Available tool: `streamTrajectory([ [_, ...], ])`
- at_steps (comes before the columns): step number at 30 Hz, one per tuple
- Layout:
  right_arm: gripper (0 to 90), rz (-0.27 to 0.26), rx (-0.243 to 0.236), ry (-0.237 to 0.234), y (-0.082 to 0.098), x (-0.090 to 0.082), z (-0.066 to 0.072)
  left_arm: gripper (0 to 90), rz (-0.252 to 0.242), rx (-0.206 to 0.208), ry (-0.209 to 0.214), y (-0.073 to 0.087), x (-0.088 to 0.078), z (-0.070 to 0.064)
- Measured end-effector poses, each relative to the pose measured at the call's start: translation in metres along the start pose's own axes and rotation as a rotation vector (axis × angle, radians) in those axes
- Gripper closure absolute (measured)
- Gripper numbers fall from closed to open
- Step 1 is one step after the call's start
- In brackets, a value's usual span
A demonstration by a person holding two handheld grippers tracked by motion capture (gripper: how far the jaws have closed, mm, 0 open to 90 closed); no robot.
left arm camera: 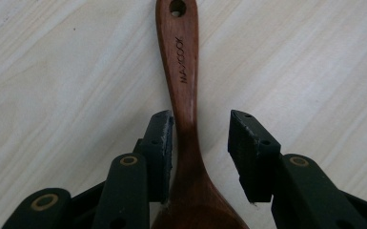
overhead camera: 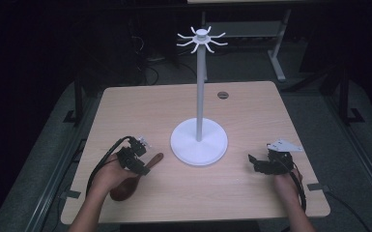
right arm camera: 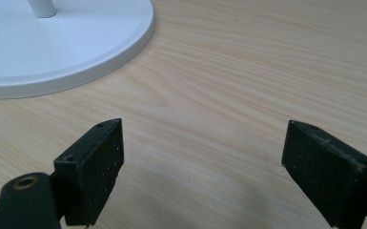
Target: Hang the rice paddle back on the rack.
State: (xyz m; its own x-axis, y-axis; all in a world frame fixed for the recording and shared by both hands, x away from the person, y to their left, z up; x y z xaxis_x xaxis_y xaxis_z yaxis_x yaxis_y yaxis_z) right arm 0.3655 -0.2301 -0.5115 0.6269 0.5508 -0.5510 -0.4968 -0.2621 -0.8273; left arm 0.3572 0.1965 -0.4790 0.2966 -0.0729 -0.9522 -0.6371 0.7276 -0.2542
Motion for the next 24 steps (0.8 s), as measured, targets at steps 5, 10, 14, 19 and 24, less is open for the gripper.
streamTrajectory([
  [5, 13.7, 0.0, 0.002, -0.001, 0.0, 0.0, 0.0, 61.6, 0.06, 0.02, -0.012, -0.009, 0.008, 0.0],
  [10, 13.7, 0.0, 0.002, -0.002, 0.0, 0.0, 0.0, 64.9, 0.08, 0.023, -0.025, -0.006, 0.013, 0.0],
  [14, 13.7, -0.001, 0.002, -0.001, 0.0, 0.0, 0.0, 68.1, 0.089, 0.021, -0.037, -0.004, 0.015, 0.002],
  [19, 13.7, 0.001, 0.002, -0.001, 0.0, 0.0, 0.0, 74.3, 0.099, 0.021, -0.053, -0.003, 0.014, 0.003],
  [24, 13.7, 0.0, 0.001, 0.0, 0.0, 0.0, 0.0, 77.3, 0.098, -0.006, -0.061, -0.003, 0.015, 0.002],
])
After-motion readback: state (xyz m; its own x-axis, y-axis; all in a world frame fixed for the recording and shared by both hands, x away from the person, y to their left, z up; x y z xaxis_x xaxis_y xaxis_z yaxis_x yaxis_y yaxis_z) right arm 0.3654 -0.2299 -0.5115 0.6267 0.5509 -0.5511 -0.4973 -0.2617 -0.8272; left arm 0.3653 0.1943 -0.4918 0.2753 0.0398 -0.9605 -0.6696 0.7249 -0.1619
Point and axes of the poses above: each handheld gripper's, and its own axes: x roughly forward along the jaws, y roughly out of its underside, z roughly to its left, the point moved 6 cm from there along x, roughly forward along the jaws, and after that the axes turned 13 degrees about -y, right-handed, at the moved point
